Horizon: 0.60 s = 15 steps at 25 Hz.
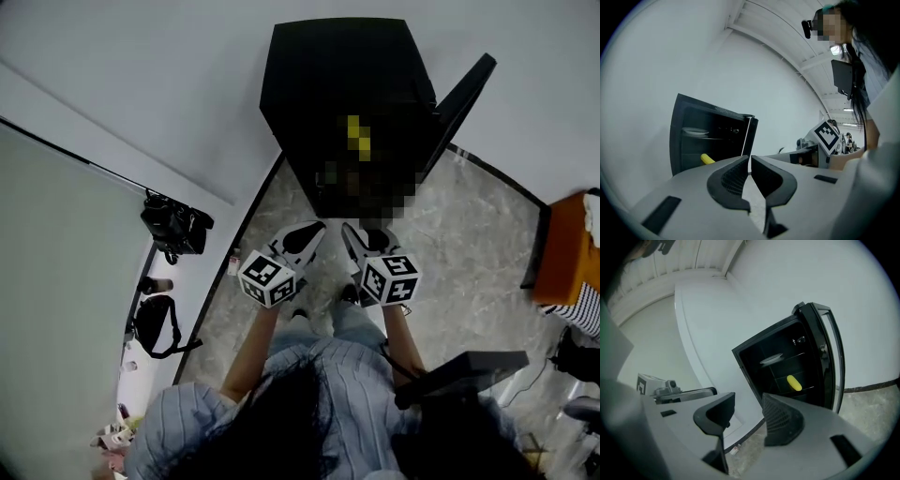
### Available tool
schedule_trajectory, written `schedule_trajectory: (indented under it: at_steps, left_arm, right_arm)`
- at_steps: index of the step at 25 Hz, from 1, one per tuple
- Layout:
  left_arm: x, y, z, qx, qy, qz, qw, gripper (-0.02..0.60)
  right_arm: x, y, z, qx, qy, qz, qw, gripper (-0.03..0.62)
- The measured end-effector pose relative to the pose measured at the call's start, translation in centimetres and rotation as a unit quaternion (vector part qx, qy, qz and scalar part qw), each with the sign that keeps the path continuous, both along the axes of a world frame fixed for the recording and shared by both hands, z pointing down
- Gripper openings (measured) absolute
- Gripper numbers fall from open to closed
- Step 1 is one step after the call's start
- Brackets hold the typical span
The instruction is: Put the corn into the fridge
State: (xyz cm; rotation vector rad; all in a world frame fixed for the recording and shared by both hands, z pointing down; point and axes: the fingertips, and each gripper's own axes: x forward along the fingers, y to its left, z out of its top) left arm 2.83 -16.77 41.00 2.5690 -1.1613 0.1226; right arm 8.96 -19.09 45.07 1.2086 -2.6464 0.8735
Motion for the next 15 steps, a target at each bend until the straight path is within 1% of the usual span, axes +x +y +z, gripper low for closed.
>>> schedule_trajectory:
  at_steps: [4, 9, 13, 15]
  left_arm:
    - [-0.9, 1.0, -1.2, 0.013, -0.004, 0.014, 0.9998, 0.011]
    - [-2.7, 3.6, -1.9, 0.025, -0.008, 0.036, 0.999, 0.011]
    - [-4.5, 7.0, -1.1, 0.035, -0.054, 0.069, 0.9955, 0.011]
    - [-5.6, 8.8, -0.9, 0.038, -0.059, 0.079, 0.9944, 0.011]
  right_arm:
    - [-0.5, 0.8, -1.2, 0.014, -0.003, 0.024, 1.0, 0.181]
    - [-2.1, 2.8, -2.4, 0.035, 0.012, 0.043, 0.998, 0.169]
    - [-4.4, 5.7, -3.0, 0.039, 0.008, 0.055, 0.998, 0.14]
    - [-5.8, 7.7, -3.2, 0.045, 0.017, 0.055, 0.997, 0.13]
